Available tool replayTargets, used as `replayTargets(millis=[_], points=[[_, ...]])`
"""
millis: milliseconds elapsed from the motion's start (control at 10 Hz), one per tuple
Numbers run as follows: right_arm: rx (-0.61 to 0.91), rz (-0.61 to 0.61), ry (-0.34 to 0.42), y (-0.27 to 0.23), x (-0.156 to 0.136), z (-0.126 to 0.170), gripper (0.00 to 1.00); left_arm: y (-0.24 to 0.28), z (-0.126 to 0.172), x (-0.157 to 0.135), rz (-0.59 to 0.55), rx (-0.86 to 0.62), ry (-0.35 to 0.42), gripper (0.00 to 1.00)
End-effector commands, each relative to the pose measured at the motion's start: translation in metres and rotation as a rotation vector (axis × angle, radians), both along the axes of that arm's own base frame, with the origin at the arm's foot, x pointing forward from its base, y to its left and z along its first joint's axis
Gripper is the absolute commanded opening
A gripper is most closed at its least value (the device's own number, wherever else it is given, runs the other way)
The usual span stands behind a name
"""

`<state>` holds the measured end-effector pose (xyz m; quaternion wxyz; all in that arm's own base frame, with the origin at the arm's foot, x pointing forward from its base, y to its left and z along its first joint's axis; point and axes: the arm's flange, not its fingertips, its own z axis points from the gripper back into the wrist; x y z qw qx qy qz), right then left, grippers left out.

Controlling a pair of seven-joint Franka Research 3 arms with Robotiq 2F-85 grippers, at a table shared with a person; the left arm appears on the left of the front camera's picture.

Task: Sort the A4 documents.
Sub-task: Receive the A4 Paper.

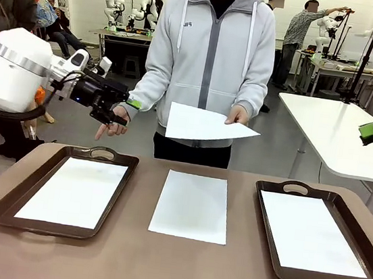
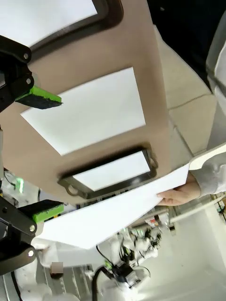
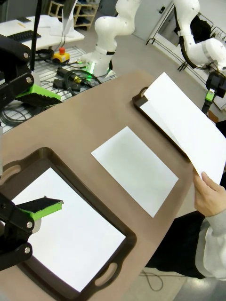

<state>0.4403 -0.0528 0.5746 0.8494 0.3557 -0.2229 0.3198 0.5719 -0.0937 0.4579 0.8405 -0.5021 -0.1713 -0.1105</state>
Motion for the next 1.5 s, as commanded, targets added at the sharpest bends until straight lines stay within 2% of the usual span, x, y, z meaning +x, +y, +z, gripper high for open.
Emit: replayTargets(millis=[0, 400, 600, 1000, 1400], points=[[0.003, 0.003, 0.0, 0.001, 0.0, -0.001, 1.0, -0.011, 0.001, 0.017, 0.015, -0.086, 0.043, 1.0], [0.003, 0.003, 0.0, 0.001, 0.0, -0.001, 1.0, -0.049, -0.002, 0.026, 0.035, -0.182, 0.086, 1.0], [0.003, 0.003, 0.0, 0.001, 0.0, -0.001, 1.0, -0.07, -0.01, 0.027, 0.004, -0.19, 0.148, 1.0], [0.003, 0.003, 0.0, 0.001, 0.0, -0.001, 1.0, -0.105, -0.02, 0.029, -0.018, -0.251, 0.216, 1.0], [0.003, 0.003, 0.0, 0.001, 0.0, -0.001, 1.0, -0.118, -0.03, 0.03, -0.008, -0.331, 0.257, 1.0]])
